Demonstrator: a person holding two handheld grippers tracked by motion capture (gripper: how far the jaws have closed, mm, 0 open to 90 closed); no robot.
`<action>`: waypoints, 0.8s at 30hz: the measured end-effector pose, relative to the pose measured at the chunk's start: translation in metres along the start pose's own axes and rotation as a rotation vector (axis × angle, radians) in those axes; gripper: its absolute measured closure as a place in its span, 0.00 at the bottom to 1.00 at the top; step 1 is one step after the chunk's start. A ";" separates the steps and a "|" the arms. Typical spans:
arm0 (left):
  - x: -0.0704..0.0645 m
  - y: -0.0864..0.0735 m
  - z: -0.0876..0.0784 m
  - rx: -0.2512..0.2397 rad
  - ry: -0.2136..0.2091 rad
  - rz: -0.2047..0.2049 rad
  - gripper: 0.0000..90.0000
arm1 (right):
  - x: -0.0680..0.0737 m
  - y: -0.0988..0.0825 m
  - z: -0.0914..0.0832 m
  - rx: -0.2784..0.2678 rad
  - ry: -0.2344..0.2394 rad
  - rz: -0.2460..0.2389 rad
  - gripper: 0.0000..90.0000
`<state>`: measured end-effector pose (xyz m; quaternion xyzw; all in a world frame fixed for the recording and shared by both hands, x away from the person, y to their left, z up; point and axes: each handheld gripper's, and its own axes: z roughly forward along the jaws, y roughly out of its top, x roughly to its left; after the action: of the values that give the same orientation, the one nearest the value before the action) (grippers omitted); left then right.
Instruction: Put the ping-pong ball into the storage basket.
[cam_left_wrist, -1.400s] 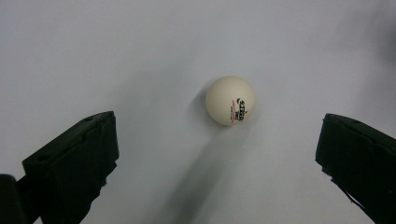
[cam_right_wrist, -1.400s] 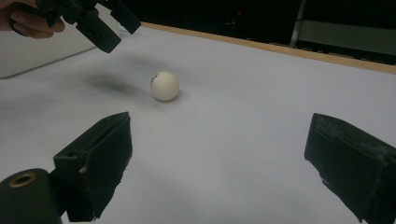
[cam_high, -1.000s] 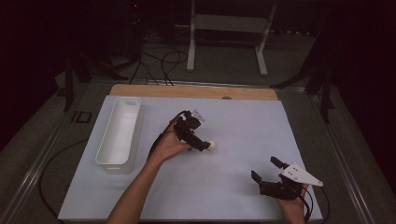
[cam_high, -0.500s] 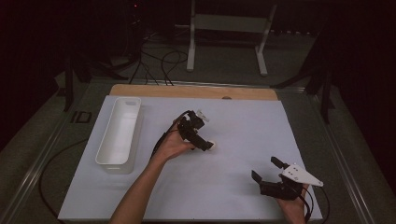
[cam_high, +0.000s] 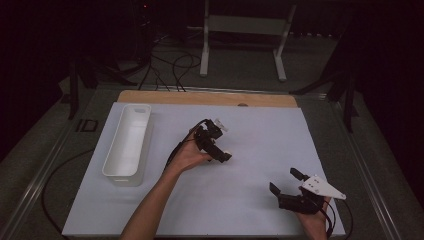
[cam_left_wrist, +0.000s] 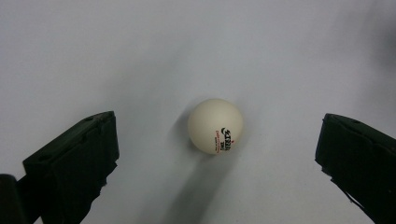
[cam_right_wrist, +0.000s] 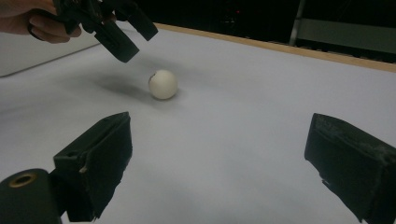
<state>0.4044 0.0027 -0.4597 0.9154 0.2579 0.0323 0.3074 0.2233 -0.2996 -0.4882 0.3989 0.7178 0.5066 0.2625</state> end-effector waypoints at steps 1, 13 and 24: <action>-0.001 0.000 0.001 0.000 0.001 -0.004 0.00 | 0.000 0.000 0.000 -0.001 0.001 0.000 0.08; -0.002 0.005 0.009 0.027 0.005 -0.006 0.01 | 0.000 0.000 0.000 0.000 -0.001 -0.003 0.08; -0.005 0.014 0.019 0.063 0.010 0.000 0.02 | -0.001 0.000 0.000 0.002 -0.003 -0.001 0.08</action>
<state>0.4102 -0.0192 -0.4664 0.9245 0.2603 0.0286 0.2769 0.2234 -0.3003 -0.4882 0.3994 0.7181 0.5054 0.2634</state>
